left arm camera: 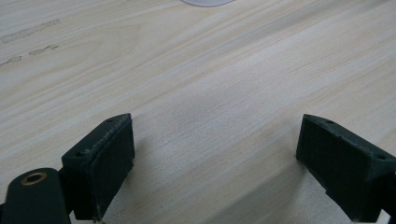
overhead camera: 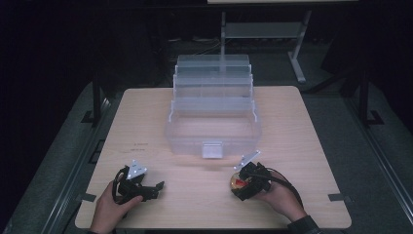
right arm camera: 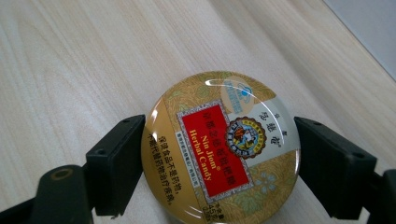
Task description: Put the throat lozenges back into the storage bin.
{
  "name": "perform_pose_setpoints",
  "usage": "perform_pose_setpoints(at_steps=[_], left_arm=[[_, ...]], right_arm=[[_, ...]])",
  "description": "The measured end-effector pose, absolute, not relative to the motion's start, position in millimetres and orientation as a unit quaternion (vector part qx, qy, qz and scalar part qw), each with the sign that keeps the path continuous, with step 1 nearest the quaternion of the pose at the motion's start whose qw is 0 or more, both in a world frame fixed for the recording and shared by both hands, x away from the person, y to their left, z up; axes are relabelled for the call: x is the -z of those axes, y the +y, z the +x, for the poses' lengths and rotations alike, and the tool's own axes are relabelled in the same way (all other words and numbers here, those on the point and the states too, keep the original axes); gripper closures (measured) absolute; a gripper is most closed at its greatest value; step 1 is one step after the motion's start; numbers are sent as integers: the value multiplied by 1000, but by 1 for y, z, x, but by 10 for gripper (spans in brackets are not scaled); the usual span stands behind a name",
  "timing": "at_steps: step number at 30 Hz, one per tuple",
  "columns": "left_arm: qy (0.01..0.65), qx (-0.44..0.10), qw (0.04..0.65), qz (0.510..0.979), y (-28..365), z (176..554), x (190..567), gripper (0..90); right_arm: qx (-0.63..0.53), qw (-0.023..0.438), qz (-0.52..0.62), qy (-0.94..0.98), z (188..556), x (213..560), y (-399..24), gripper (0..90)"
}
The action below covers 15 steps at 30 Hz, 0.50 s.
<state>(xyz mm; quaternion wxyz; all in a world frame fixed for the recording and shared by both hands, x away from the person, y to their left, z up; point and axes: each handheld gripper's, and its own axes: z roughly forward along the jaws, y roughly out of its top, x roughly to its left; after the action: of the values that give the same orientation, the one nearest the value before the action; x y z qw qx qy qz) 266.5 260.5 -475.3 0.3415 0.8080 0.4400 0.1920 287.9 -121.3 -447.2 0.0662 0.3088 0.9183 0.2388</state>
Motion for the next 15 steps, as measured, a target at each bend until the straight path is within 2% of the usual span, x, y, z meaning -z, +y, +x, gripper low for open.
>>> perform_pose_setpoints(at_steps=[15], left_arm=[[440,-192,341,808,261,266,475,106]], right_arm=[[-239,72,317,915,288,437,-132,196]])
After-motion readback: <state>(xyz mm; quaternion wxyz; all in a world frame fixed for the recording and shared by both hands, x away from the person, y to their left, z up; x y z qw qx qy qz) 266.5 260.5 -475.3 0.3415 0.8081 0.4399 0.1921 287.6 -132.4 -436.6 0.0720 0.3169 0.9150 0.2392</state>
